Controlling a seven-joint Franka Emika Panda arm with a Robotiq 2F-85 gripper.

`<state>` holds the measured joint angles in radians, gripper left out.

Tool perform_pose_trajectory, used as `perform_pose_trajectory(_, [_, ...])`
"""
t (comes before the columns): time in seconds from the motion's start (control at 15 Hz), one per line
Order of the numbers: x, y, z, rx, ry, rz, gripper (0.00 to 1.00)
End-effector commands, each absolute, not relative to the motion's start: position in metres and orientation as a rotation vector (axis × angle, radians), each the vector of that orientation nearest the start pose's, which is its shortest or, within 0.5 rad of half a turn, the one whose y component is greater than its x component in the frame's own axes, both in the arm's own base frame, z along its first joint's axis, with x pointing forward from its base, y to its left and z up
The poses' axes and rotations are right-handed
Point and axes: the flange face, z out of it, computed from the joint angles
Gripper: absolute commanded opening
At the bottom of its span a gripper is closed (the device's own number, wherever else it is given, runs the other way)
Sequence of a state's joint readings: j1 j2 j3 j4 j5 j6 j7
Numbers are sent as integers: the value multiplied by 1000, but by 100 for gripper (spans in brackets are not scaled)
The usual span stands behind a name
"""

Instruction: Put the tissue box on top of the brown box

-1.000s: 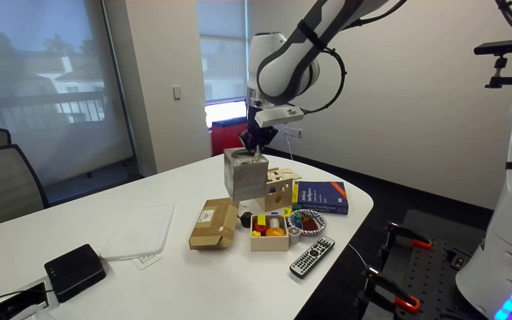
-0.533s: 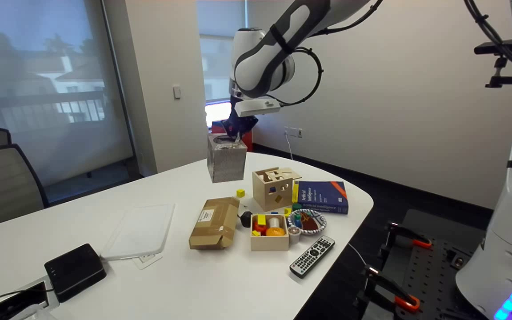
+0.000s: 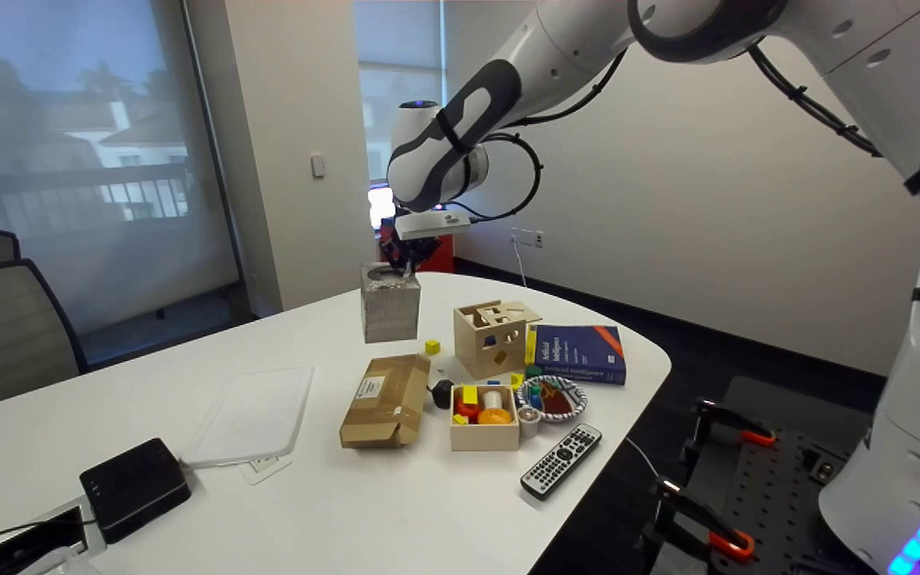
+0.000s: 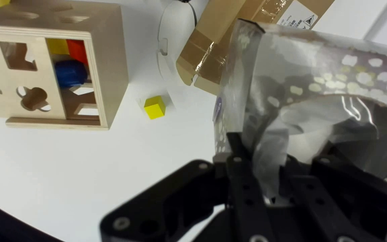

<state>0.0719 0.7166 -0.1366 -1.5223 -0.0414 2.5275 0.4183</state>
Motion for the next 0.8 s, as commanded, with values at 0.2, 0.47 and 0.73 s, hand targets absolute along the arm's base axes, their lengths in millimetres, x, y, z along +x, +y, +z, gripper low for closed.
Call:
perform_pose_trajectory(0.2, [779, -40, 225, -3063, 718, -349, 2])
perform_pose_trajectory(0.47, [789, -43, 200, -3041, 759, -284, 2])
perform_pose_trajectory(0.73, [795, -44, 183, -3038, 780, -270, 2])
